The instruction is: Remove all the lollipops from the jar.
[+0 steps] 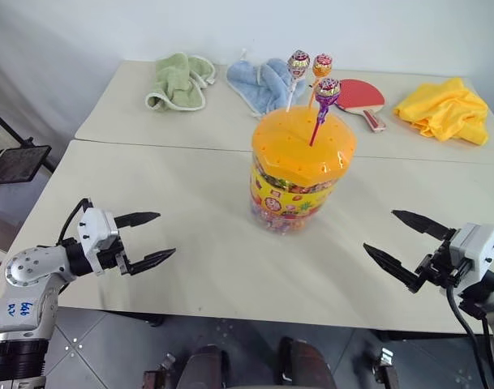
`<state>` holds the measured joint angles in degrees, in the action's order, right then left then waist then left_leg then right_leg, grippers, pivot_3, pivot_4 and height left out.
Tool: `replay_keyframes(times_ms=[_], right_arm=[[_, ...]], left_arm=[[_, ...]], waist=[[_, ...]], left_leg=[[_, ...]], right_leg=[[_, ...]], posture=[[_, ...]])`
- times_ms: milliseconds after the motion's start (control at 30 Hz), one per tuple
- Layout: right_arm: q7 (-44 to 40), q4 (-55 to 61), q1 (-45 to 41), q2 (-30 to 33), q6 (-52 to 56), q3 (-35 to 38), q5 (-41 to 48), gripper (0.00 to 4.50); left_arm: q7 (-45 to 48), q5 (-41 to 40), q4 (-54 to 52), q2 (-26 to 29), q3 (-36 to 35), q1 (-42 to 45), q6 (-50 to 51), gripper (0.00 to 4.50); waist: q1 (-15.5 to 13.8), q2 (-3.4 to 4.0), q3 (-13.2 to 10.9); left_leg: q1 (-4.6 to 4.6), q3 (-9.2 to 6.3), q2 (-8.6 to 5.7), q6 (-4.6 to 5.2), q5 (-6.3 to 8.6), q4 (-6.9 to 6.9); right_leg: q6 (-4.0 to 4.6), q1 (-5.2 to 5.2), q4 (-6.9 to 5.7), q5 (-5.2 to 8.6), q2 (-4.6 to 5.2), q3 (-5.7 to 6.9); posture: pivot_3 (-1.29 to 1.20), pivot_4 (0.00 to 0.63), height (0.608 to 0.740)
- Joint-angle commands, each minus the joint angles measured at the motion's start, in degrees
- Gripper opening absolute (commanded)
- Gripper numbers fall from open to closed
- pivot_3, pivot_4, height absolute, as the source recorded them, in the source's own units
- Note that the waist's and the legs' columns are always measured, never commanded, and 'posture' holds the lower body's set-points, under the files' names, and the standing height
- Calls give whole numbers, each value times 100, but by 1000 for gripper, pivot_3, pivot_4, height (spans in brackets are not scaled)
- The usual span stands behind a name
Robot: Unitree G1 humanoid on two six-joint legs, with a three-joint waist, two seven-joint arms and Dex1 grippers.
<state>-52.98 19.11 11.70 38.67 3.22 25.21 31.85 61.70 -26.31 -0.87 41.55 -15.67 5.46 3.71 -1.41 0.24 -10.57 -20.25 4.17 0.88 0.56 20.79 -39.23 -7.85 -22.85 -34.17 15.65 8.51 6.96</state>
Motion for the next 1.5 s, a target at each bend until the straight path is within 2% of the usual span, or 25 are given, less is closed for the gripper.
replay_keyframes(times_ms=[33,167,367,467,567,733,767,867,967,1133,1500], right_arm=[[164,186,-61,-45,-1,185,133,4476],[676,972,-155,-265,370,470,1027,4476],[1534,1880,-193,-314,663,1294,2274,4476],[1946,2252,-106,-337,767,1614,2937,4476],[1959,2463,86,-383,708,1726,3012,4476],[2425,2703,123,-608,568,1804,3315,4476],[2567,2802,88,-657,513,1806,3339,4476],[2850,3286,218,-857,450,1568,3402,4476],[2989,3501,204,-873,459,1319,3383,4476],[3112,3632,162,-824,501,939,3173,4476],[3015,3620,331,-736,460,730,3006,4500]], left_arm=[[-7,-202,-192,46,-79,49,183,4500],[126,-1145,-290,85,-256,185,1377,4500],[-408,-2516,350,-299,-944,1308,2480,4500],[-535,-2741,438,-520,-900,1931,2680,4500],[-609,-2882,625,-785,-742,2741,2854,4500],[3,-2184,1600,-1093,315,4253,2975,4500],[19,-1786,1867,-1198,560,4563,2616,4500],[-137,-1363,2666,-1767,959,5694,2535,4500],[294,-1146,3041,-2056,1209,6076,2495,4500],[486,-817,3472,-2366,1331,6338,2268,4500],[780,-597,4015,-2550,1221,6690,2191,2901]], waist=[[5,0,0],[8,1,0],[-26,-4,1],[-11,-8,4],[-25,-18,6],[-40,-35,14],[-34,-34,14],[-41,-37,12],[10,-37,12],[45,-37,12],[-38,-40,11]], left_leg=[[0,0,0,0,0,0],[1,-3,3,-1,0,0],[-4,-34,-2,-2,1,-9],[0,-41,-2,-3,4,-8],[-6,-32,-3,-3,5,-16],[-5,-25,-8,-2,5,-23],[-10,-27,-8,-2,5,-30],[-14,-22,-8,-1,5,-30],[-21,-21,-8,3,8,-30],[-5,-1,-1,5,9,-12],[-36,-16,-5,20,18,-45]], right_leg=[[0,0,0,0,0,0],[0,0,-3,0,0,1],[-1,5,-3,-1,2,2],[-2,6,-8,-1,2,3],[-2,10,-10,-1,-1,12],[-2,17,-5,-1,-2,11],[-2,18,-2,-1,-3,13],[-2,18,7,-1,-5,14],[-3,16,13,-1,-6,18],[-4,12,14,-2,-8,17],[-4,10,22,-2,-8,16]], posture=[[0,150,740],[0,150,740],[0,150,740],[0,150,740],[0,150,740],[0,150,740],[0,150,740],[0,150,740],[0,150,740],[0,150,740],[0,150,740]])
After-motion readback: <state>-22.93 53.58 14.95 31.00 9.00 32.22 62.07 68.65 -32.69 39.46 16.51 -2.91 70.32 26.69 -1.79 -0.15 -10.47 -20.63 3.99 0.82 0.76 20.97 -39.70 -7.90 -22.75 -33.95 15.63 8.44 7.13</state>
